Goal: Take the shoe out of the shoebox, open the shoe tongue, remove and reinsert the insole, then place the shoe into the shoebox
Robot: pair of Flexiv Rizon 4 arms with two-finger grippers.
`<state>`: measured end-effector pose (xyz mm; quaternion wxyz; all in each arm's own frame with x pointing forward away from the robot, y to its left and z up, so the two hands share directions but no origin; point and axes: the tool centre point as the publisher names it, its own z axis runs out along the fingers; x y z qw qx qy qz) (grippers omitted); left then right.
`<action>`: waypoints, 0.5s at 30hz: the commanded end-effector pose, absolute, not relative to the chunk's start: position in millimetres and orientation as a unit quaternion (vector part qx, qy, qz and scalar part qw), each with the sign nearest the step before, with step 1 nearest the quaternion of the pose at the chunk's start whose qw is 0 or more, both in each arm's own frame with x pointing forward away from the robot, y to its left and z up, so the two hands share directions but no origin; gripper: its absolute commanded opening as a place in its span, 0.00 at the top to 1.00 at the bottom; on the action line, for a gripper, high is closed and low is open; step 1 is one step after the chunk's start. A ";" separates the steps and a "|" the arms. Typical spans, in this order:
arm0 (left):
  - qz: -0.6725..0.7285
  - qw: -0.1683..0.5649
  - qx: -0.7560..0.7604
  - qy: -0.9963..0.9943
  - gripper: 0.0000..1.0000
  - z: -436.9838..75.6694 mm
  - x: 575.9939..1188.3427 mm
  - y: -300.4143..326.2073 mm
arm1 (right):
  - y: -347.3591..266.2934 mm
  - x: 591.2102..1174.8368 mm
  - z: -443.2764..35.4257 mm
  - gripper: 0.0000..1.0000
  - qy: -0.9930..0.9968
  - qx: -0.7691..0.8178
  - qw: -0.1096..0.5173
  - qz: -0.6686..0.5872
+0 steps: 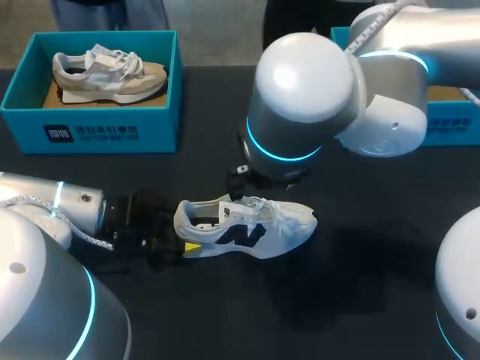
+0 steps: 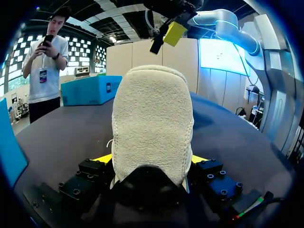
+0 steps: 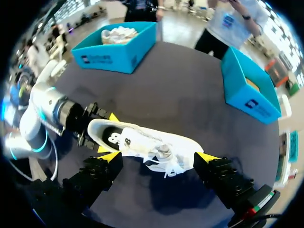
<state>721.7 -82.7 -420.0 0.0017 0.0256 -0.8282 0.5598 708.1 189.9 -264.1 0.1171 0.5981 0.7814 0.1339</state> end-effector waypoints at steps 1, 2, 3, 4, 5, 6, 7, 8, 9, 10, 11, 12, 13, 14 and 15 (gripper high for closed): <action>0.560 0.000 0.026 -0.828 1.00 -423.3 718.9 -85.4 | 216.0 710.5 -269.3 0.00 0.748 0.641 0.142 0.100; 0.560 0.000 0.026 -0.828 1.00 -423.3 718.9 -85.4 | 218.1 711.4 -268.8 0.00 0.745 0.644 0.145 0.093; 0.560 0.000 0.026 -0.828 1.00 -423.3 718.9 -85.4 | 219.9 712.1 -268.3 0.00 0.741 0.650 0.145 0.085; 0.560 0.000 0.026 -0.828 1.00 -423.3 718.9 -85.4 | 221.6 712.7 -268.2 0.00 0.736 0.656 0.144 0.080; 0.560 0.000 0.026 -0.828 1.00 -423.3 718.9 -85.4 | 223.9 713.1 -268.2 0.00 0.731 0.662 0.147 0.076; 0.560 0.000 0.026 -0.828 1.00 -423.3 718.9 -85.4 | 227.1 713.3 -268.4 0.00 0.728 0.666 0.151 0.064; 0.560 0.000 0.026 -0.828 1.00 -423.3 718.9 -85.4 | 228.4 713.7 -268.8 0.00 0.726 0.668 0.152 0.059; 0.560 0.000 0.026 -0.828 1.00 -423.3 718.9 -85.4 | 230.7 714.7 -270.4 0.00 0.725 0.670 0.150 0.058; 0.560 0.000 0.026 -0.828 1.00 -423.3 718.9 -85.4 | 232.2 715.0 -271.1 0.00 0.724 0.671 0.150 0.063; 0.560 0.000 0.026 -0.828 1.00 -423.3 718.9 -85.4 | 234.4 715.1 -271.5 0.00 0.724 0.670 0.151 0.061; 0.560 0.000 0.026 -0.828 1.00 -423.3 718.9 -85.4 | 235.3 715.6 -271.8 0.00 0.727 0.667 0.152 0.054; 0.560 0.000 0.026 -0.828 1.00 -423.3 718.9 -85.4 | 236.9 716.5 -272.7 0.00 0.726 0.668 0.156 0.047; 0.560 0.000 0.026 -0.828 1.00 -423.3 718.9 -85.4 | 238.2 716.7 -273.9 0.00 0.728 0.666 0.155 0.041; 0.560 0.000 0.026 -0.828 1.00 -423.3 718.9 -85.4 | 239.1 717.1 -274.9 0.00 0.730 0.665 0.155 0.039; 0.560 0.000 0.026 -0.828 1.00 -423.3 718.9 -85.4 | 241.3 717.2 -276.7 0.00 0.730 0.664 0.156 0.037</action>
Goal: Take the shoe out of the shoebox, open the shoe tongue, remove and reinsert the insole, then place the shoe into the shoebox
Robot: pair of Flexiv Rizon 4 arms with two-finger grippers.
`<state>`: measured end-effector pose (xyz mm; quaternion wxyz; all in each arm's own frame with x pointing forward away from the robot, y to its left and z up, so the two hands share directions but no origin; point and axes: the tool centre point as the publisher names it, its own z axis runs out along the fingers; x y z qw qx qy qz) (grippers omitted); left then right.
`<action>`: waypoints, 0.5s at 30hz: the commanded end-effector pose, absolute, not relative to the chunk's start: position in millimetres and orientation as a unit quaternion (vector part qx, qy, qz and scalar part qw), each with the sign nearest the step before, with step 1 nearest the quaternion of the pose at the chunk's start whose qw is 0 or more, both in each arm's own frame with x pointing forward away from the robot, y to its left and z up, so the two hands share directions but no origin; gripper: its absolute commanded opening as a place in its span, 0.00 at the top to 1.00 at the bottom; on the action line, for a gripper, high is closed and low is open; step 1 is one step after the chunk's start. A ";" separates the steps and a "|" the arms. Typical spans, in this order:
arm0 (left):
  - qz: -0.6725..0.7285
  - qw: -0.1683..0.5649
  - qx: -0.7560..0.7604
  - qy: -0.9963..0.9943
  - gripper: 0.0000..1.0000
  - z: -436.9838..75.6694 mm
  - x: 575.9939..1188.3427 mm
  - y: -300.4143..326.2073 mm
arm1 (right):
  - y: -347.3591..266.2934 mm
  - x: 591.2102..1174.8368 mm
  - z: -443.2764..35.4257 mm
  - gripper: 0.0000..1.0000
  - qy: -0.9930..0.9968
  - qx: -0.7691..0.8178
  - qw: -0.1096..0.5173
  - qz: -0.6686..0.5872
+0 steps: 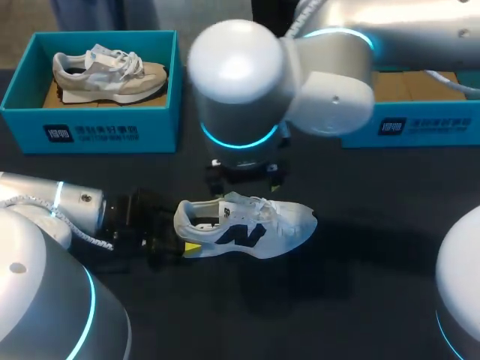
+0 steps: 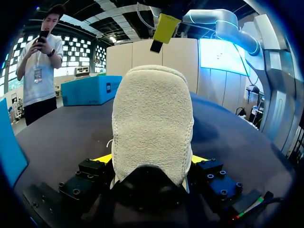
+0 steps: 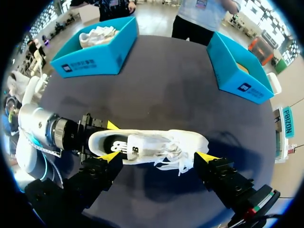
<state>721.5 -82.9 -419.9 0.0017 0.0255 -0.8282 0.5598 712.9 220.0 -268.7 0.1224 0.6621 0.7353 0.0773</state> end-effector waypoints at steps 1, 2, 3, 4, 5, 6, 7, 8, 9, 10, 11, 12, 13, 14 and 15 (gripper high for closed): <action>0.560 0.000 0.026 -0.828 1.00 -423.3 718.9 -85.4 | 243.6 717.2 -277.8 0.00 0.734 0.660 0.158 0.028; 0.560 0.000 0.026 -0.828 1.00 -423.3 718.9 -85.4 | 246.2 717.5 -279.2 0.00 0.734 0.659 0.161 0.022; 0.560 0.000 0.026 -0.828 1.00 -423.3 718.9 -85.4 | 248.7 717.6 -280.6 0.00 0.736 0.656 0.163 0.020; 0.560 0.000 0.026 -0.828 1.00 -423.3 718.9 -85.4 | 251.1 718.0 -281.9 0.00 0.737 0.655 0.166 0.014; 0.560 0.000 0.026 -0.828 1.00 -423.3 718.9 -85.4 | 252.2 718.1 -282.6 0.00 0.737 0.655 0.167 0.012; 0.560 0.000 0.026 -0.828 1.00 -423.3 718.9 -85.4 | 253.5 718.1 -283.1 0.00 0.736 0.655 0.169 0.014; 0.560 0.000 0.026 -0.828 1.00 -423.3 718.9 -85.4 | 254.2 717.6 -283.0 0.00 0.734 0.657 0.171 0.017; 0.560 0.000 0.026 -0.828 1.00 -423.3 718.9 -85.4 | 254.6 717.4 -282.8 0.00 0.734 0.657 0.171 0.017; 0.560 0.000 0.026 -0.828 1.00 -423.3 718.9 -85.4 | 255.5 717.3 -282.6 0.00 0.734 0.656 0.171 0.018; 0.560 0.000 0.026 -0.828 1.00 -423.3 718.9 -85.4 | 257.1 717.0 -282.2 0.00 0.735 0.656 0.172 0.019; 0.560 0.000 0.026 -0.828 1.00 -423.3 718.9 -85.4 | 258.2 717.0 -282.1 0.00 0.737 0.653 0.173 0.015; 0.560 0.000 0.026 -0.828 1.00 -423.3 718.9 -85.4 | 259.4 717.0 -282.4 0.00 0.737 0.653 0.173 0.014; 0.560 0.000 0.026 -0.828 1.00 -423.3 718.9 -85.4 | 260.7 717.0 -283.0 0.00 0.738 0.652 0.172 0.015; 0.560 0.000 0.026 -0.828 1.00 -423.3 718.9 -85.4 | 261.5 716.9 -283.4 0.00 0.739 0.651 0.172 0.013; 0.560 0.000 0.026 -0.828 1.00 -423.3 718.9 -85.4 | 263.0 716.5 -284.4 0.00 0.739 0.652 0.172 0.006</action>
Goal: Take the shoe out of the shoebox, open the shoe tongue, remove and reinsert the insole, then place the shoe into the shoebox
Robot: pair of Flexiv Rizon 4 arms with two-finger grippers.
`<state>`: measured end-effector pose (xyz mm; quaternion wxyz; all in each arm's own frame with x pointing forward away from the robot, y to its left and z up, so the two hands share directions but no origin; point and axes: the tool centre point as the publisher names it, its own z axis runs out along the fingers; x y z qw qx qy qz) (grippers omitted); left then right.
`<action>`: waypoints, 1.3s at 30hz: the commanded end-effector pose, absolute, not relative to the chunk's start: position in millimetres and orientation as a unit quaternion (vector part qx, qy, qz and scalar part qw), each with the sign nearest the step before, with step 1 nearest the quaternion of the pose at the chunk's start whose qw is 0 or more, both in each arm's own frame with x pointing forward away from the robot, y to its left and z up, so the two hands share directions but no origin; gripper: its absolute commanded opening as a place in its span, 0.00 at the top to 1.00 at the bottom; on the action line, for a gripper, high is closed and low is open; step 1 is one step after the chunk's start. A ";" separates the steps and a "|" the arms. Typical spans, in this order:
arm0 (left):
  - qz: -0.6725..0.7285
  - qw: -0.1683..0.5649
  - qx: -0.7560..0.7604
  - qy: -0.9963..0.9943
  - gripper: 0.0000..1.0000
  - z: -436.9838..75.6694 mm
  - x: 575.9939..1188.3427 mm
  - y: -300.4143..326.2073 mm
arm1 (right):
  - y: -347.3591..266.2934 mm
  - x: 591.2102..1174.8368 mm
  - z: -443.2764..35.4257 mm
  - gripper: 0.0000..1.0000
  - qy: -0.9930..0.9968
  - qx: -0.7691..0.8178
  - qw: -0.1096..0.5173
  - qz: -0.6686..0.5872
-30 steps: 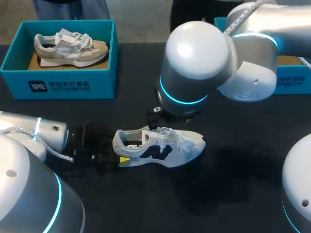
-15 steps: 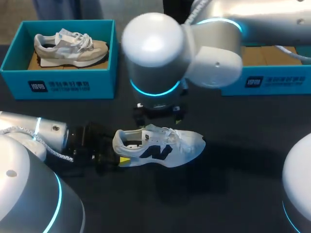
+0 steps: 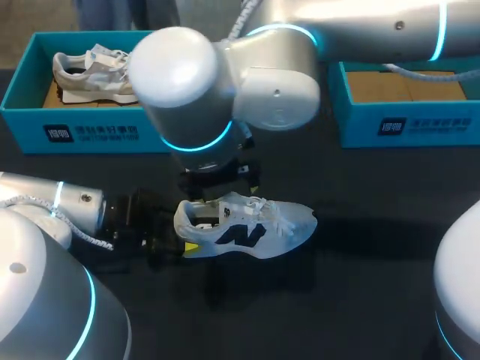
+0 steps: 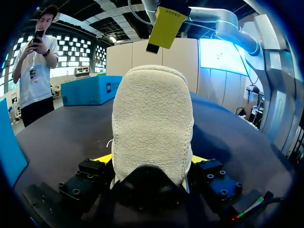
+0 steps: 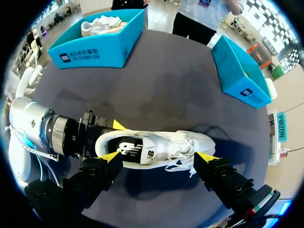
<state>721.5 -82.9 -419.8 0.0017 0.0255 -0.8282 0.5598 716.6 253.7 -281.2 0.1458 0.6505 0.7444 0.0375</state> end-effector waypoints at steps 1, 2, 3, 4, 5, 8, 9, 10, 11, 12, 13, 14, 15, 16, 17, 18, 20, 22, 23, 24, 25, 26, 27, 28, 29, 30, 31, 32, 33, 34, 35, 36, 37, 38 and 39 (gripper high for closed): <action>0.560 0.000 0.026 -0.828 1.00 -423.3 718.9 -85.4 | 264.0 716.3 -285.4 0.00 0.739 0.652 0.171 0.004; 0.560 0.000 0.026 -0.828 1.00 -423.3 718.9 -85.4 | 264.8 716.5 -286.5 0.00 0.739 0.652 0.169 0.000; 0.560 0.000 0.026 -0.828 1.00 -423.3 718.9 -85.4 | 265.1 716.7 -287.2 0.00 0.739 0.652 0.169 0.000; 0.560 0.000 0.026 -0.828 1.00 -423.3 718.9 -85.4 | 265.9 717.0 -288.0 0.00 0.739 0.652 0.171 -0.008; 0.560 0.000 0.026 -0.828 1.00 -423.3 718.9 -85.4 | 266.9 717.4 -288.7 0.00 0.739 0.651 0.171 -0.014; 0.560 0.000 0.026 -0.828 1.00 -423.3 718.9 -85.4 | 269.9 717.8 -290.8 0.00 0.736 0.653 0.175 -0.025; 0.560 0.000 0.026 -0.828 1.00 -423.3 718.9 -85.4 | 270.5 717.5 -291.9 0.00 0.735 0.654 0.178 -0.028; 0.560 0.000 0.026 -0.828 1.00 -423.3 718.9 -85.4 | 270.6 717.0 -293.6 0.00 0.733 0.656 0.178 -0.033; 0.560 0.000 0.026 -0.828 1.00 -423.3 718.9 -85.4 | 270.3 717.0 -295.3 0.00 0.732 0.656 0.178 -0.034; 0.560 0.000 0.026 -0.828 1.00 -423.3 718.9 -85.4 | 269.2 717.1 -298.6 0.00 0.731 0.659 0.178 -0.034; 0.560 0.000 0.026 -0.828 1.00 -423.3 718.9 -85.4 | 268.5 717.6 -301.2 0.00 0.730 0.660 0.176 -0.036; 0.560 0.000 0.026 -0.828 1.00 -423.3 718.9 -85.4 | 267.7 718.1 -303.4 0.00 0.728 0.662 0.175 -0.037; 0.560 0.000 0.026 -0.828 1.00 -423.3 718.9 -85.4 | 267.0 718.3 -304.9 0.00 0.725 0.664 0.176 -0.041; 0.560 0.000 0.026 -0.828 1.00 -423.3 718.9 -85.4 | 266.2 718.5 -306.5 0.00 0.724 0.665 0.177 -0.046; 0.560 0.000 0.026 -0.828 1.00 -423.3 718.9 -85.4 | 265.1 718.6 -308.1 0.00 0.723 0.666 0.177 -0.047; 0.560 0.000 0.026 -0.828 1.00 -423.3 718.9 -85.4 | 264.3 718.8 -309.1 0.00 0.722 0.667 0.177 -0.049; 0.560 0.000 0.026 -0.828 1.00 -423.3 718.9 -85.4 | 259.9 718.7 -314.1 0.00 0.719 0.671 0.175 -0.056; 0.560 0.000 0.026 -0.828 1.00 -423.3 718.9 -85.4 | 256.0 718.2 -318.4 0.00 0.717 0.673 0.171 -0.059; 0.560 0.000 0.026 -0.828 1.00 -423.3 718.9 -85.4 | 254.3 717.9 -320.7 0.00 0.715 0.675 0.169 -0.060; 0.560 0.000 0.026 -0.828 1.00 -423.3 718.9 -85.4 | 252.7 717.6 -323.0 0.00 0.715 0.677 0.165 -0.062; 0.560 0.000 0.026 -0.828 1.00 -423.3 718.9 -85.4 | 251.3 717.4 -325.8 0.00 0.714 0.677 0.162 -0.066; 0.560 0.000 0.026 -0.828 1.00 -423.3 718.9 -85.4 | 250.1 716.9 -328.8 0.00 0.712 0.680 0.160 -0.070; 0.560 0.000 0.026 -0.828 1.00 -423.3 718.9 -85.4 | 249.0 716.5 -331.8 0.00 0.712 0.681 0.157 -0.073; 0.560 0.000 0.026 -0.828 1.00 -423.3 718.9 -85.4 | 248.0 716.2 -335.3 0.00 0.711 0.682 0.155 -0.073; 0.560 0.000 0.026 -0.828 1.00 -423.3 718.9 -85.4 | 247.1 716.0 -338.4 0.00 0.710 0.683 0.153 -0.075; 0.560 0.000 0.026 -0.828 1.00 -423.3 718.9 -85.4 | 246.2 716.1 -341.4 0.00 0.709 0.684 0.153 -0.077; 0.560 0.000 0.026 -0.828 1.00 -423.3 718.9 -85.4 | 245.6 716.2 -344.1 0.00 0.705 0.688 0.155 -0.081; 0.560 0.000 0.026 -0.828 1.00 -423.3 718.9 -85.4 | 244.9 716.1 -346.4 0.00 0.701 0.690 0.157 -0.087; 0.560 0.000 0.026 -0.828 1.00 -423.3 718.9 -85.4 | 244.3 715.8 -348.4 0.00 0.698 0.693 0.156 -0.087; 0.560 0.000 0.026 -0.828 1.00 -423.3 718.9 -85.4 | 244.1 715.4 -349.8 0.00 0.695 0.696 0.156 -0.091; 0.560 0.000 0.026 -0.828 1.00 -423.3 718.9 -85.4 | 243.5 715.1 -351.6 0.00 0.692 0.698 0.156 -0.096; 0.560 0.000 0.026 -0.828 1.00 -423.3 718.9 -85.4 | 242.3 714.7 -352.8 0.00 0.691 0.699 0.156 -0.097; 0.560 0.000 0.026 -0.828 1.00 -423.3 718.9 -85.4 | 241.0 714.2 -353.7 0.00 0.689 0.700 0.157 -0.102; 0.560 0.000 0.026 -0.828 1.00 -423.3 718.9 -85.4 | 239.9 713.7 -354.1 0.00 0.688 0.701 0.157 -0.106; 0.560 0.000 0.026 -0.828 1.00 -423.3 718.9 -85.4 | 238.3 713.2 -354.6 0.00 0.687 0.701 0.157 -0.108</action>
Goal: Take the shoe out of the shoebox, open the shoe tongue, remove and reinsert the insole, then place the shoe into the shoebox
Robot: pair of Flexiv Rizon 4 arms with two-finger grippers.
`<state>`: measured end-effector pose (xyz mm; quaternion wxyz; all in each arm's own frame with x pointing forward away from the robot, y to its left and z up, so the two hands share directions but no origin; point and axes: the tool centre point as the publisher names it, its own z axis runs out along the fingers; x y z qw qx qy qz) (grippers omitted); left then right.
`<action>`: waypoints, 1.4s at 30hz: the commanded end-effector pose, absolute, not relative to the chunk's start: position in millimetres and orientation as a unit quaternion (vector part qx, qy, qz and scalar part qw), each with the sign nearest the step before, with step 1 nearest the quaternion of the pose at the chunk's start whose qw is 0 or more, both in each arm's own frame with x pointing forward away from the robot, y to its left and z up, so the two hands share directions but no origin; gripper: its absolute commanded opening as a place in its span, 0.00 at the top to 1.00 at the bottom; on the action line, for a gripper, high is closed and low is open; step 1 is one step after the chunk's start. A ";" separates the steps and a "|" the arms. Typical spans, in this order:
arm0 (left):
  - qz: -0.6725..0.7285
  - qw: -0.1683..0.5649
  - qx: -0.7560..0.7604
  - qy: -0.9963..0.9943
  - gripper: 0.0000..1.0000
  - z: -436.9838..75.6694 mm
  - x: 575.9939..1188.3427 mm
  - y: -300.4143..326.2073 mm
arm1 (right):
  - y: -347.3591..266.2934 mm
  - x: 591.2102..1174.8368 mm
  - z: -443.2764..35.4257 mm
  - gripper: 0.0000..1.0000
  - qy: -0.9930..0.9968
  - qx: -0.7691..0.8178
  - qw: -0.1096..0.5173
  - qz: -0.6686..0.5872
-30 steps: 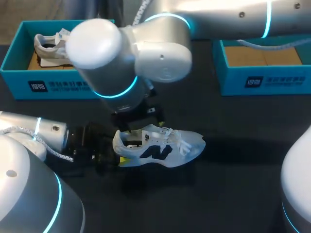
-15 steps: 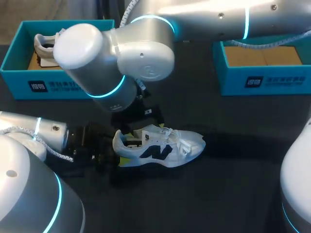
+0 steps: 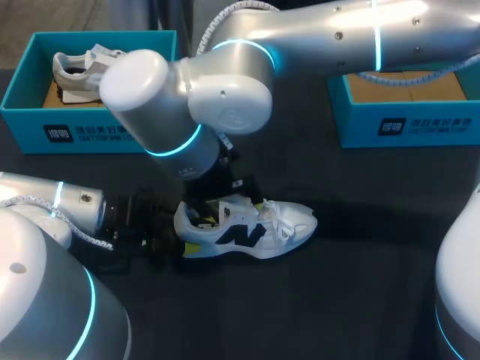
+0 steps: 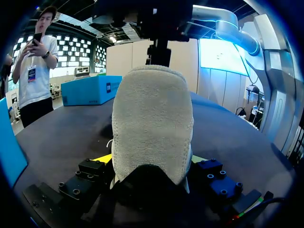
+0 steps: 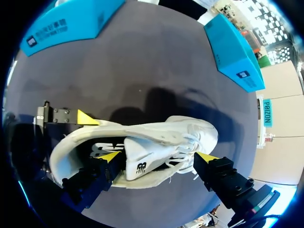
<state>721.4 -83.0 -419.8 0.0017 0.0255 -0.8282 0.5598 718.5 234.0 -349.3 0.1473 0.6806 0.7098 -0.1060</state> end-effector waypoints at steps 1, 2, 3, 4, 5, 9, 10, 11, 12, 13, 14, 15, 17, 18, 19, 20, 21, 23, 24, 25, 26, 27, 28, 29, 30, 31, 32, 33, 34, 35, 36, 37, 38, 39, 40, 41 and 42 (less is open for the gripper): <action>0.560 0.000 0.026 -0.828 1.00 -423.3 718.9 -85.4 | 236.8 712.5 -354.6 0.00 0.684 0.703 0.157 -0.110; 0.560 0.000 0.026 -0.828 1.00 -423.3 718.9 -85.4 | 234.9 711.8 -353.9 0.00 0.681 0.705 0.159 -0.116; 0.560 0.000 0.026 -0.828 1.00 -423.3 718.9 -85.4 | 231.8 711.3 -353.4 0.00 0.679 0.706 0.160 -0.121; 0.560 0.000 0.026 -0.828 1.00 -423.3 718.9 -85.4 | 229.1 710.8 -352.3 0.00 0.677 0.707 0.162 -0.125; 0.560 0.000 0.026 -0.828 1.00 -423.3 718.9 -85.4 | 226.4 710.5 -351.0 0.00 0.674 0.709 0.164 -0.128; 0.560 0.000 0.026 -0.828 1.00 -423.3 718.9 -85.4 | 215.5 710.3 -342.3 0.00 0.666 0.714 0.170 -0.136; 0.560 0.000 0.026 -0.828 1.00 -423.3 718.9 -85.4 | 213.8 710.4 -339.8 0.00 0.666 0.713 0.171 -0.137; 0.560 0.000 0.026 -0.828 1.00 -423.3 718.9 -85.4 | 212.4 710.4 -337.9 0.00 0.665 0.714 0.172 -0.138; 0.560 0.000 0.026 -0.828 1.00 -423.3 718.9 -85.4 | 211.4 710.2 -335.6 0.00 0.665 0.714 0.173 -0.138; 0.560 0.000 0.026 -0.828 1.00 -423.3 718.9 -85.4 | 210.9 710.0 -333.8 0.00 0.664 0.714 0.174 -0.138; 0.560 0.000 0.026 -0.828 1.00 -423.3 718.9 -85.4 | 210.2 709.9 -331.8 0.00 0.663 0.715 0.174 -0.137; 0.560 0.000 0.026 -0.828 1.00 -423.3 718.9 -85.4 | 209.6 709.9 -330.1 0.00 0.663 0.716 0.172 -0.134; 0.560 0.000 0.026 -0.828 1.00 -423.3 718.9 -85.4 | 209.1 710.7 -327.8 0.21 0.664 0.716 0.169 -0.132; 0.560 0.000 0.026 -0.828 1.00 -423.3 718.9 -85.4 | 208.7 711.5 -326.6 0.44 0.665 0.716 0.168 -0.132; 0.560 0.000 0.026 -0.828 1.00 -423.3 718.9 -85.4 | 208.2 712.3 -325.6 0.54 0.665 0.716 0.167 -0.132; 0.560 0.000 0.026 -0.828 1.00 -423.3 718.9 -85.4 | 207.2 713.3 -324.8 0.56 0.666 0.716 0.167 -0.132; 0.560 0.000 0.026 -0.828 1.00 -423.3 718.9 -85.4 | 206.0 714.0 -324.3 0.67 0.666 0.715 0.166 -0.132; 0.560 0.000 0.026 -0.828 1.00 -423.3 718.9 -85.4 | 203.9 715.3 -323.0 0.82 0.667 0.715 0.165 -0.132; 0.560 0.000 0.026 -0.828 1.00 -423.3 718.9 -85.4 | 203.1 715.8 -322.5 0.85 0.668 0.714 0.165 -0.133; 0.560 0.000 0.026 -0.828 1.00 -423.3 718.9 -85.4 | 202.7 716.4 -322.0 0.87 0.668 0.713 0.164 -0.133; 0.560 0.000 0.026 -0.828 1.00 -423.3 718.9 -85.4 | 202.1 717.2 -321.5 0.91 0.670 0.712 0.162 -0.134; 0.560 0.000 0.026 -0.828 1.00 -423.3 718.9 -85.4 | 201.5 718.0 -321.2 0.95 0.671 0.711 0.161 -0.134; 0.560 0.000 0.026 -0.828 1.00 -423.3 718.9 -85.4 | 200.9 719.0 -320.7 1.00 0.672 0.710 0.161 -0.135; 0.560 0.000 0.026 -0.828 1.00 -423.3 718.9 -85.4 | 199.9 720.1 -319.8 1.00 0.674 0.708 0.161 -0.136; 0.560 0.000 0.026 -0.828 1.00 -423.3 718.9 -85.4 | 199.0 721.0 -318.8 1.00 0.674 0.708 0.161 -0.136; 0.560 0.000 0.026 -0.828 1.00 -423.3 718.9 -85.4 | 197.9 721.8 -317.8 1.00 0.675 0.707 0.162 -0.136; 0.560 0.000 0.026 -0.828 1.00 -423.3 718.9 -85.4 | 196.6 722.5 -316.9 1.00 0.676 0.706 0.162 -0.136; 0.560 0.000 0.026 -0.828 1.00 -423.3 718.9 -85.4 | 195.3 722.9 -316.1 1.00 0.676 0.706 0.162 -0.135; 0.560 0.000 0.026 -0.828 1.00 -423.3 718.9 -85.4 | 193.8 723.5 -315.5 1.00 0.678 0.705 0.161 -0.133; 0.560 0.000 0.026 -0.828 1.00 -423.3 718.9 -85.4 | 191.6 724.0 -314.8 1.00 0.678 0.705 0.160 -0.131; 0.560 0.000 0.026 -0.828 1.00 -423.3 718.9 -85.4 | 190.0 724.4 -314.2 1.00 0.678 0.705 0.160 -0.130; 0.560 0.000 0.026 -0.828 1.00 -423.3 718.9 -85.4 | 188.0 725.1 -313.5 1.00 0.678 0.705 0.160 -0.130; 0.560 0.000 0.026 -0.828 1.00 -423.3 718.9 -85.4 | 185.8 725.7 -312.9 1.00 0.679 0.704 0.161 -0.131; 0.560 0.000 0.026 -0.828 1.00 -423.3 718.9 -85.4 | 182.8 726.2 -312.3 1.00 0.679 0.704 0.161 -0.131; 0.560 0.000 0.026 -0.828 1.00 -423.3 718.9 -85.4 | 180.2 726.6 -311.5 1.00 0.679 0.703 0.162 -0.132; 0.560 0.000 0.026 -0.828 1.00 -423.3 718.9 -85.4 | 178.0 727.0 -310.6 1.00 0.680 0.703 0.163 -0.132; 0.560 0.000 0.026 -0.828 1.00 -423.3 718.9 -85.4 | 175.6 727.3 -309.3 1.00 0.679 0.703 0.166 -0.134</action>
